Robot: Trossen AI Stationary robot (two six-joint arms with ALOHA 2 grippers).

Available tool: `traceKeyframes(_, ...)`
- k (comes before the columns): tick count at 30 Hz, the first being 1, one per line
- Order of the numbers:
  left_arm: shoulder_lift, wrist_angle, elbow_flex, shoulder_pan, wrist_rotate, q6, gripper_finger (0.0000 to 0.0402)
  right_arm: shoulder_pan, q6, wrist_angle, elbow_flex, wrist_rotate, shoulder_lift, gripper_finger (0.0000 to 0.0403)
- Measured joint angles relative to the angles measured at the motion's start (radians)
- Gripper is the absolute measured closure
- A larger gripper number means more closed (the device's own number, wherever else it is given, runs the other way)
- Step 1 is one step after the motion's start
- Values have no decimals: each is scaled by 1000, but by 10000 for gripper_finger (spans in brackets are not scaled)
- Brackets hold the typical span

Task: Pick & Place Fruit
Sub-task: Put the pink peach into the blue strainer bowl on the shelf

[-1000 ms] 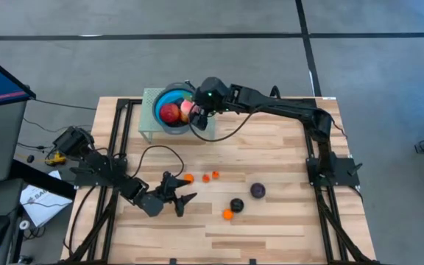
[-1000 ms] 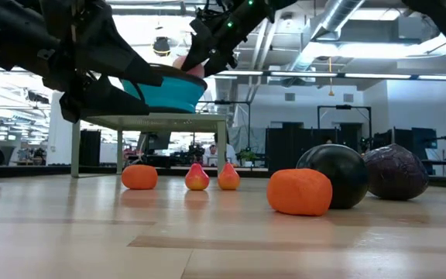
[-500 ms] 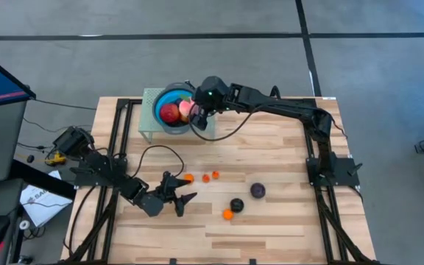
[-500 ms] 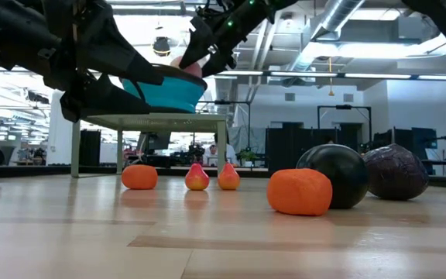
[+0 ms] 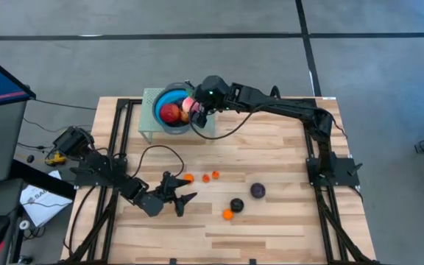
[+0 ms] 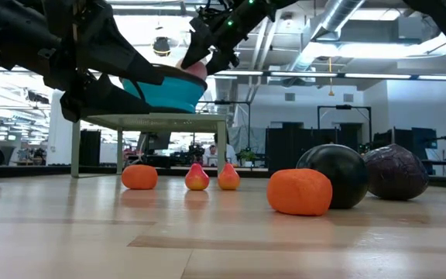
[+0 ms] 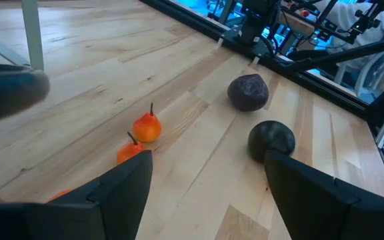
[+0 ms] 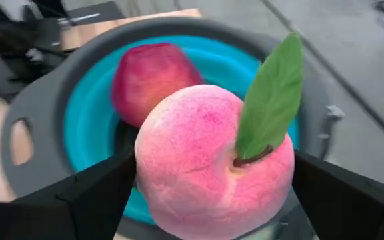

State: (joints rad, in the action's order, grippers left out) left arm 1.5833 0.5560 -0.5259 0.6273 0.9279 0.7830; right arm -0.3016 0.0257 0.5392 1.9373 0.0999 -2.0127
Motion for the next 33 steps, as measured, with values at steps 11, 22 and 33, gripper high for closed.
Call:
traceKeyframes(11,0,0,0,0,0,0,117,0,2,-41,0,40,-3,24)
traceKeyframes(22,0,2,0,0,15,0,117,-18,1,-69,0,32,-4,24)
traceKeyframes(33,0,6,0,0,15,0,117,-27,27,-198,-53,31,-6,24)
